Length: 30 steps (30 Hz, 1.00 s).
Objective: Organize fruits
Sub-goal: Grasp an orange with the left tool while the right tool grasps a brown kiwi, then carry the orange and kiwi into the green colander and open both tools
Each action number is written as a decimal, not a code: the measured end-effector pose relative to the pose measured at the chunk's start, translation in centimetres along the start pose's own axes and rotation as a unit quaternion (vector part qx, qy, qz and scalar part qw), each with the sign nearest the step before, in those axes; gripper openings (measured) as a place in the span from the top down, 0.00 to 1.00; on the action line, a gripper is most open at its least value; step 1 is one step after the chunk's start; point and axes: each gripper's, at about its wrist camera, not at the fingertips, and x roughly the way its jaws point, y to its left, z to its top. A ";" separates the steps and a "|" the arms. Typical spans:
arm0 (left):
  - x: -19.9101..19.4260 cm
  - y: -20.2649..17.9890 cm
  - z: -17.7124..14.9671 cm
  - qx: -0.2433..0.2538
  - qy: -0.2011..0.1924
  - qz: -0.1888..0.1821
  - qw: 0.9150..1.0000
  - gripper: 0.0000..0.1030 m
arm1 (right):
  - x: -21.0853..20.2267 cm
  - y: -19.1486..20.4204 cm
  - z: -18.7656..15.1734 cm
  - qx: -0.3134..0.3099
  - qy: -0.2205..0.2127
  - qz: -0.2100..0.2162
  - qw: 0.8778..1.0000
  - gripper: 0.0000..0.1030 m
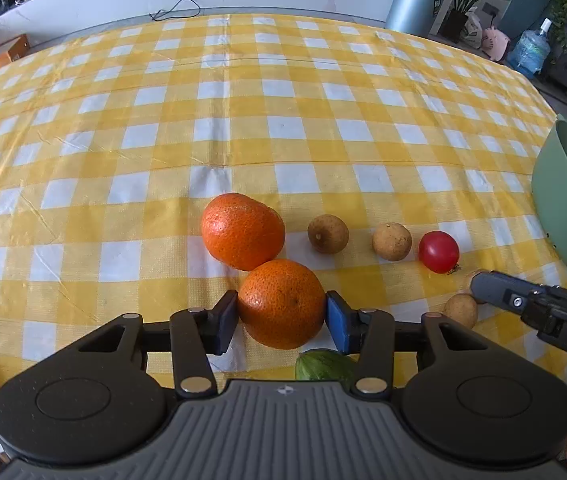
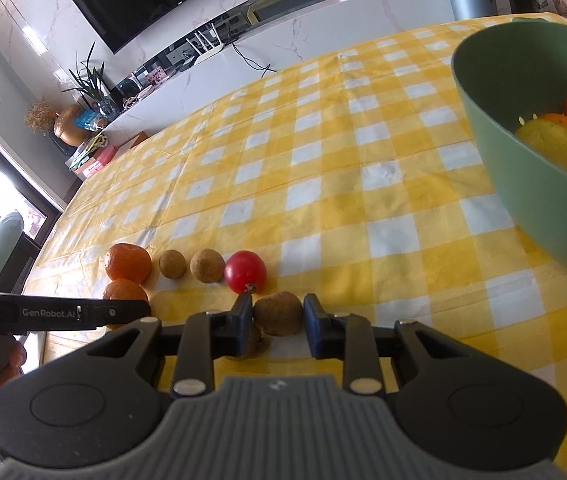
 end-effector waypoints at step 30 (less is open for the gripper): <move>-9.5 -16.0 2.3 0.097 -0.083 -0.055 0.990 0.50 | -14.4 -3.4 4.0 -0.124 -0.082 -0.020 0.989 0.77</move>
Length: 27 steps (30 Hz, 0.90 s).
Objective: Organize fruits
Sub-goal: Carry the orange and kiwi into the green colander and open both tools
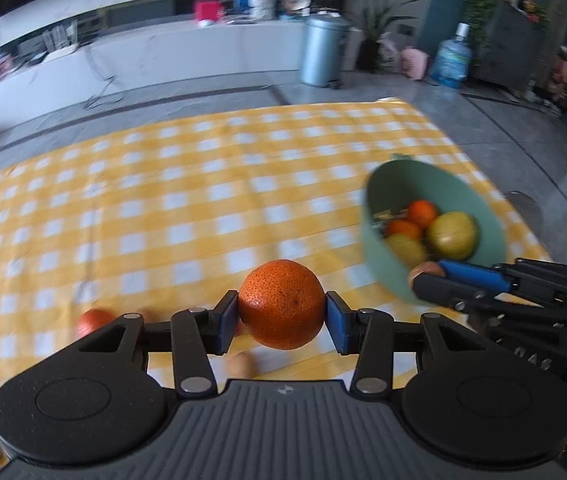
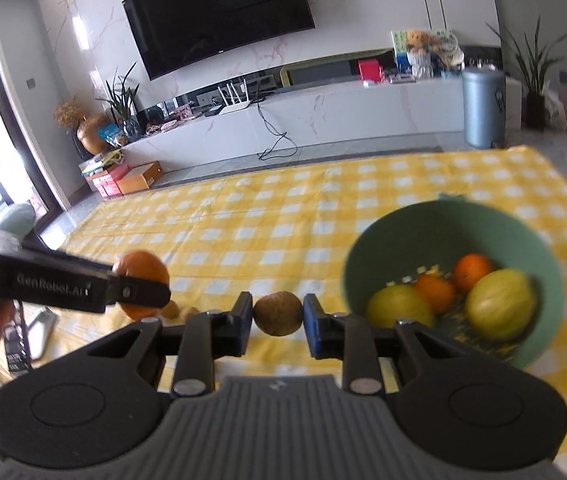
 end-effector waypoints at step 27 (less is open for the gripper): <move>12.8 -10.8 7.8 0.117 0.094 -0.053 0.987 0.50 | 5.0 -11.0 3.6 -0.046 0.197 0.002 0.979 0.77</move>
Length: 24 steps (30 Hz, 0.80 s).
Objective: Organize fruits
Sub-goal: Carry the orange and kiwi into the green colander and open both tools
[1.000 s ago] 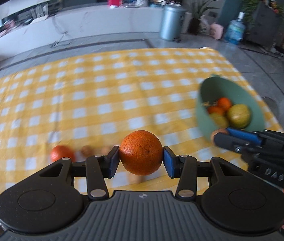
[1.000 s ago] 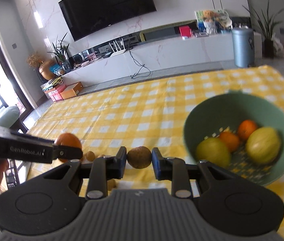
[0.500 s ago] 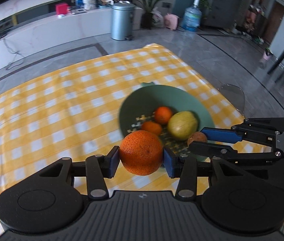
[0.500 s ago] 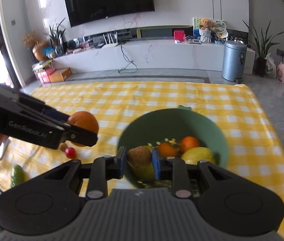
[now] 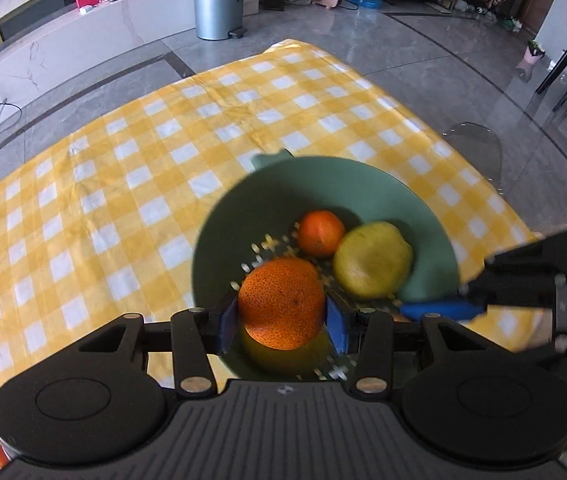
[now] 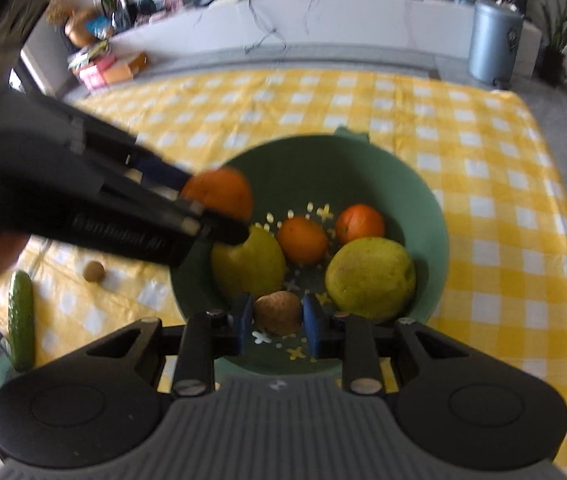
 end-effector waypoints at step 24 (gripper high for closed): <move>4.2 -0.2 1.8 0.033 0.051 0.050 0.997 0.44 | 5.8 -0.9 1.0 0.007 0.116 -0.005 0.993 0.76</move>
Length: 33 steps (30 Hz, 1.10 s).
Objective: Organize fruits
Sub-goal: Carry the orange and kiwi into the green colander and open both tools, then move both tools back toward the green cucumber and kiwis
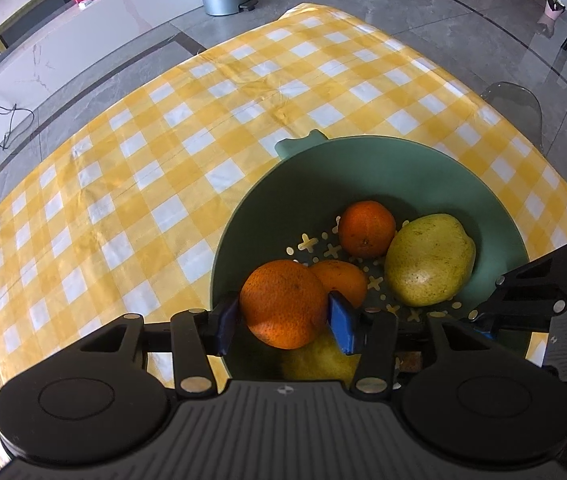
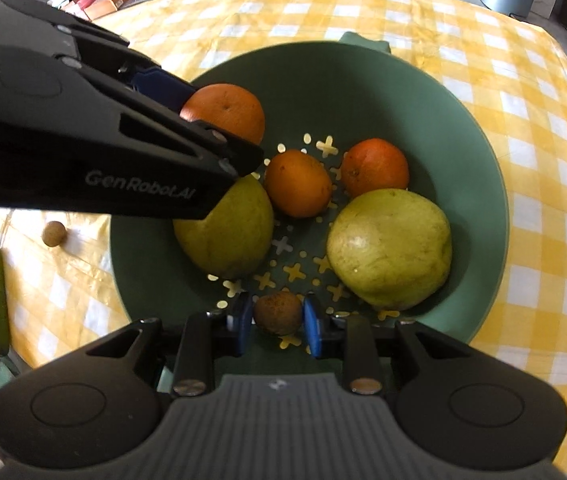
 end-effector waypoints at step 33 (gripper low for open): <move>-13.7 3.5 -12.4 -0.017 -0.056 0.046 0.997 0.37 | -9.0 8.3 -5.4 0.062 -0.183 0.010 0.981 0.47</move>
